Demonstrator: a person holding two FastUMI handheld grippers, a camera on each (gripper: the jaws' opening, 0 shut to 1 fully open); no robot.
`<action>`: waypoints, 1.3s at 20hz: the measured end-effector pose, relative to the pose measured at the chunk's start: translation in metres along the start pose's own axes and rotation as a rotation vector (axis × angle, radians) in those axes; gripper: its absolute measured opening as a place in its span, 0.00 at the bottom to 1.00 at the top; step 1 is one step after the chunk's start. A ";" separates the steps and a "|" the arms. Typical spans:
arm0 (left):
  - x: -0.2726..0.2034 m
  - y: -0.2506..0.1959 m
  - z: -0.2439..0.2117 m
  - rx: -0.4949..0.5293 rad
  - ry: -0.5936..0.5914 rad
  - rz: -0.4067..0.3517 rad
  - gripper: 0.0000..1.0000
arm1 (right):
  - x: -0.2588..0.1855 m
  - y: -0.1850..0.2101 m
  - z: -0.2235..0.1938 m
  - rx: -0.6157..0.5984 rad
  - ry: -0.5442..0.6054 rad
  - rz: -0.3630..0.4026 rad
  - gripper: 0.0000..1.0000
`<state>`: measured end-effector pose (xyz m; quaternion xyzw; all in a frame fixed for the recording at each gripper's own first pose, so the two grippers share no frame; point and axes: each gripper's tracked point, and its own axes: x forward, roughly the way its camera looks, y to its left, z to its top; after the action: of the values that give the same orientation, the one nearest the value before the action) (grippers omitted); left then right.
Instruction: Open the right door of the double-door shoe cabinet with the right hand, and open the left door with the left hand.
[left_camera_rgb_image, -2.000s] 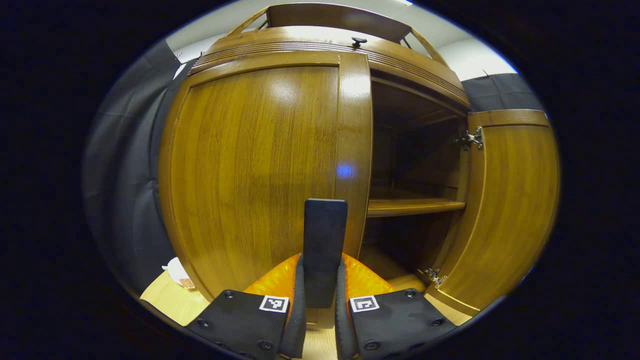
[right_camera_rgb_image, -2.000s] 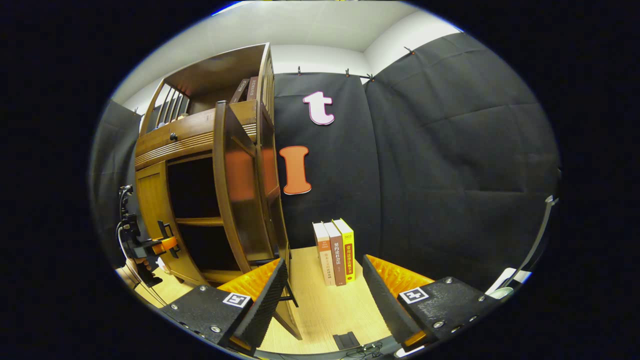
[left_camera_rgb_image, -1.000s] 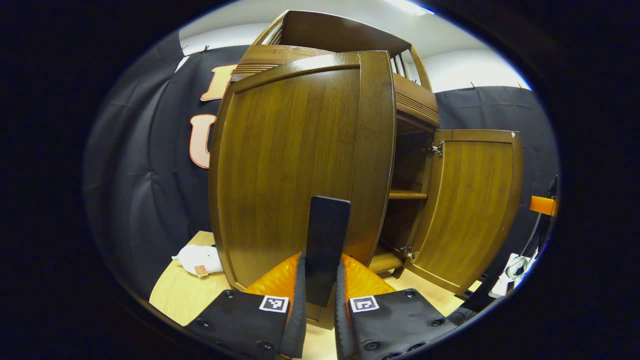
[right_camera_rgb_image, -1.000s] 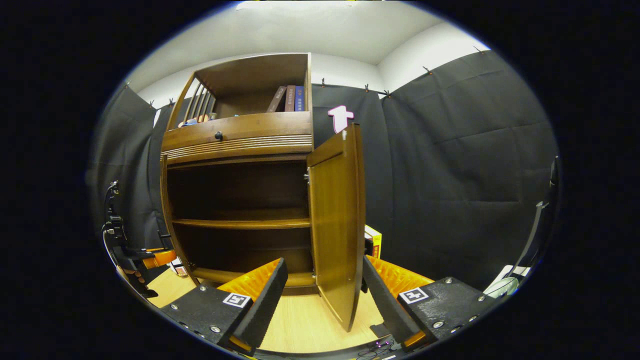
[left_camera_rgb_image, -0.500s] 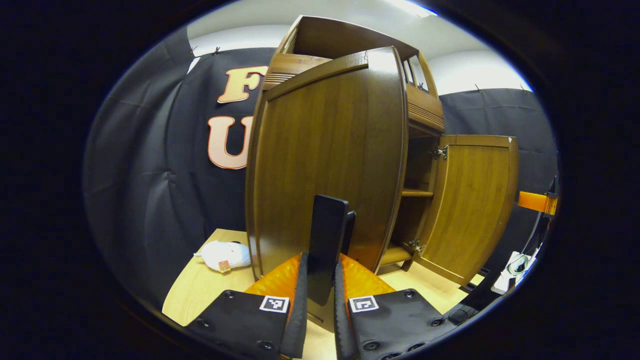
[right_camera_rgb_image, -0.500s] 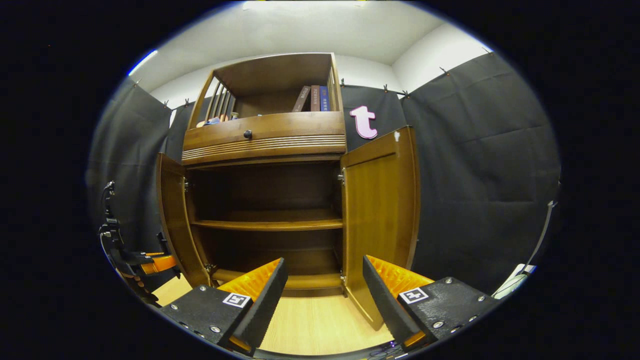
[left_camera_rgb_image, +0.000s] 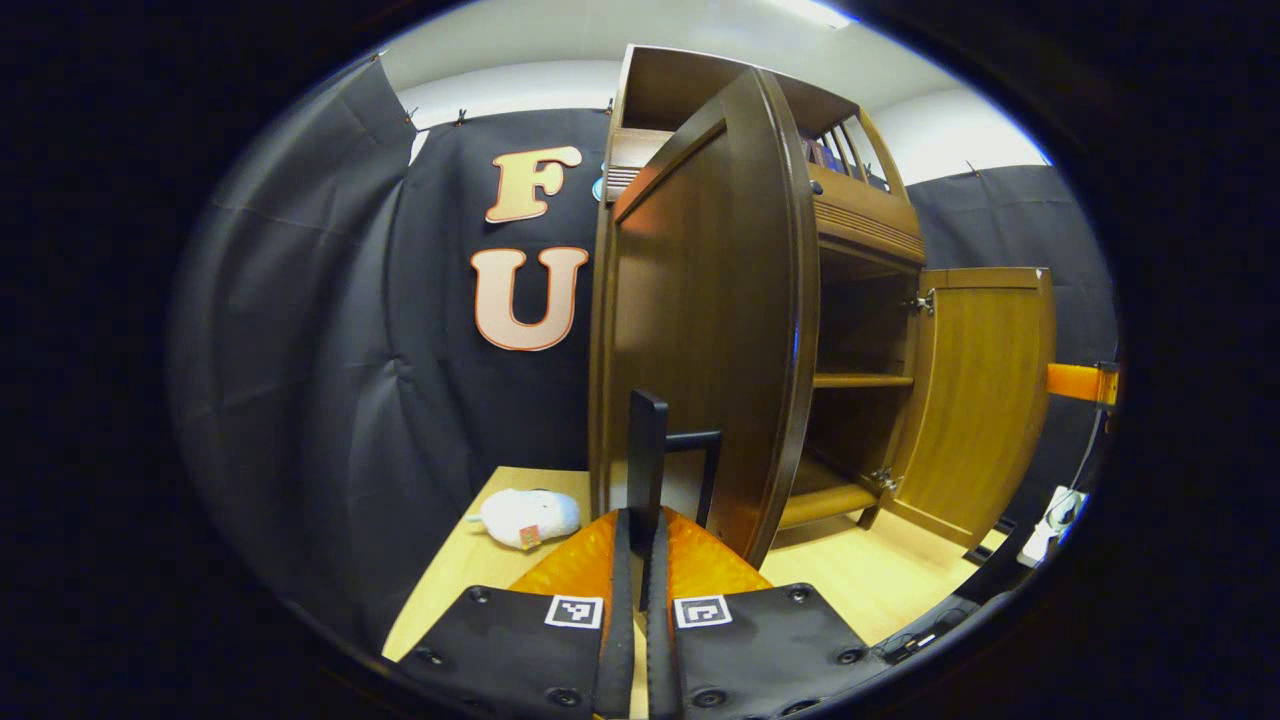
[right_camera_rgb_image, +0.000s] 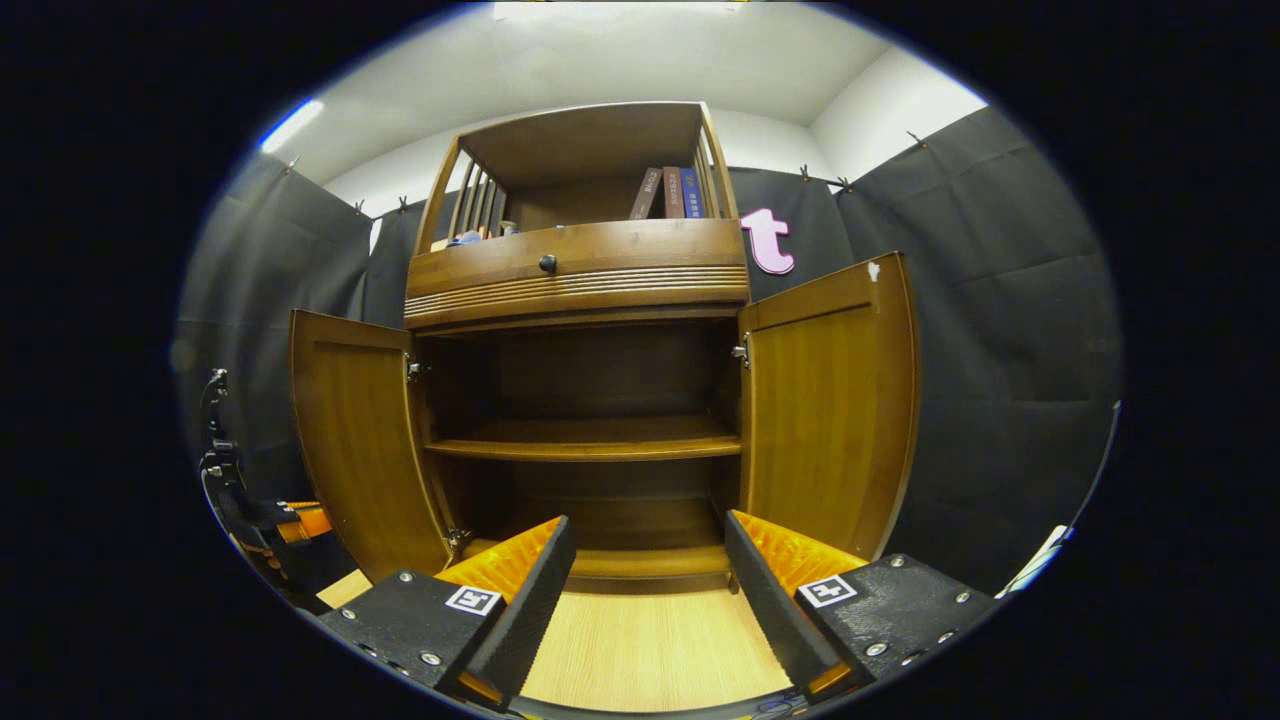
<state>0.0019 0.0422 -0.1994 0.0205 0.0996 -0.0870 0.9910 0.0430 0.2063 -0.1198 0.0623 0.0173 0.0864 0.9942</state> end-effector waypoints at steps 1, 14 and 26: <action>-0.001 0.003 0.001 -0.014 0.008 -0.015 0.12 | 0.000 0.004 -0.001 -0.001 0.001 0.008 0.92; -0.002 0.039 0.002 -0.015 -0.005 -0.068 0.12 | 0.015 0.052 0.002 -0.013 0.007 0.066 0.92; -0.002 0.062 0.005 -0.037 -0.017 -0.112 0.13 | 0.039 0.093 0.002 -0.018 0.018 0.134 0.93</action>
<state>0.0116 0.1036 -0.1926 -0.0039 0.0939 -0.1408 0.9856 0.0652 0.3038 -0.1073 0.0537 0.0215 0.1533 0.9865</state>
